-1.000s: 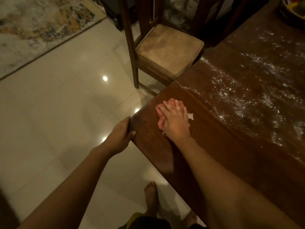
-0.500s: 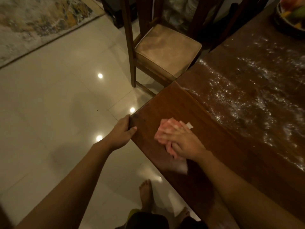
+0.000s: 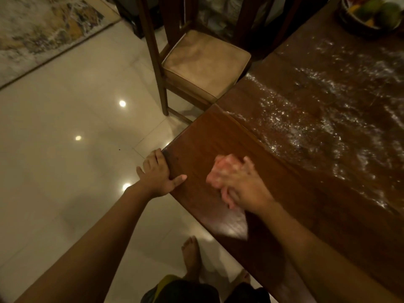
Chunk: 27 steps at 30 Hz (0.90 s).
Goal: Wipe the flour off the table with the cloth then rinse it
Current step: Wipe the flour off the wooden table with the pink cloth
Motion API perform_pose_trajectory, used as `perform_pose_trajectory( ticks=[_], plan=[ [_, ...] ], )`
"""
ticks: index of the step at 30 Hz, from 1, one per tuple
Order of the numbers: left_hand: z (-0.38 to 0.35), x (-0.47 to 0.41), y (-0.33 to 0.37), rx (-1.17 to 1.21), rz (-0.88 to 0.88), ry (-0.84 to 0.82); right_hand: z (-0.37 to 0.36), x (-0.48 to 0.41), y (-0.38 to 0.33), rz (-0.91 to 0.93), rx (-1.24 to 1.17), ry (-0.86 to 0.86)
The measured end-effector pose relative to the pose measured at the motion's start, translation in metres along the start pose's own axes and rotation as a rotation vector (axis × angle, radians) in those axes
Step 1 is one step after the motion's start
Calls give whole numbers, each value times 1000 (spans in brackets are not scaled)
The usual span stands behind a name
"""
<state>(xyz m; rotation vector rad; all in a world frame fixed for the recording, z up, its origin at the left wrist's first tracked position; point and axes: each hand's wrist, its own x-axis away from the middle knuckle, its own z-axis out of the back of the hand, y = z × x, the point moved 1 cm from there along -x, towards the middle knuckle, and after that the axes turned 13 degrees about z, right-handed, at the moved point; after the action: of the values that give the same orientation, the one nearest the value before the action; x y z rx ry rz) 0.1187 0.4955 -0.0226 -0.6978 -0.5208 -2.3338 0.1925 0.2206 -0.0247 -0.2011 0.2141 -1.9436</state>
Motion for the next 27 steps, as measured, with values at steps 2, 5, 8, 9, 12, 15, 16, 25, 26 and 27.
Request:
perform_pose_trajectory(
  ticks=[2, 5, 8, 9, 12, 15, 16, 25, 26, 27],
  plan=[
    [-2, 0, 2, 0, 17, -11, 10, -1, 24, -304, -69, 85],
    [-1, 5, 8, -100, 39, 4, 3, -1, 24, -387, -172, 176],
    [-2, 21, 27, -197, -134, 35, -10, 24, -15, -248, -226, 158],
    [-6, 27, 36, -204, -201, 20, -14, 40, -31, -153, -233, 130],
    [-25, 40, 61, -294, -298, -62, -15, 92, -43, 119, -223, 25],
    [-37, 40, 70, -331, -280, -76, -5, 108, -7, 3, -177, -6],
    [-38, 39, 71, -340, -272, -72, -2, 104, 7, -158, -203, 48],
    [-44, 35, 71, -380, -236, -66, -12, 36, -29, -109, -277, 207],
    [-43, 35, 72, -376, -232, -72, -15, 50, -36, -27, -291, 139],
    [-43, 36, 72, -370, -228, -76, -18, 68, -35, 37, -291, 74]
  ],
)
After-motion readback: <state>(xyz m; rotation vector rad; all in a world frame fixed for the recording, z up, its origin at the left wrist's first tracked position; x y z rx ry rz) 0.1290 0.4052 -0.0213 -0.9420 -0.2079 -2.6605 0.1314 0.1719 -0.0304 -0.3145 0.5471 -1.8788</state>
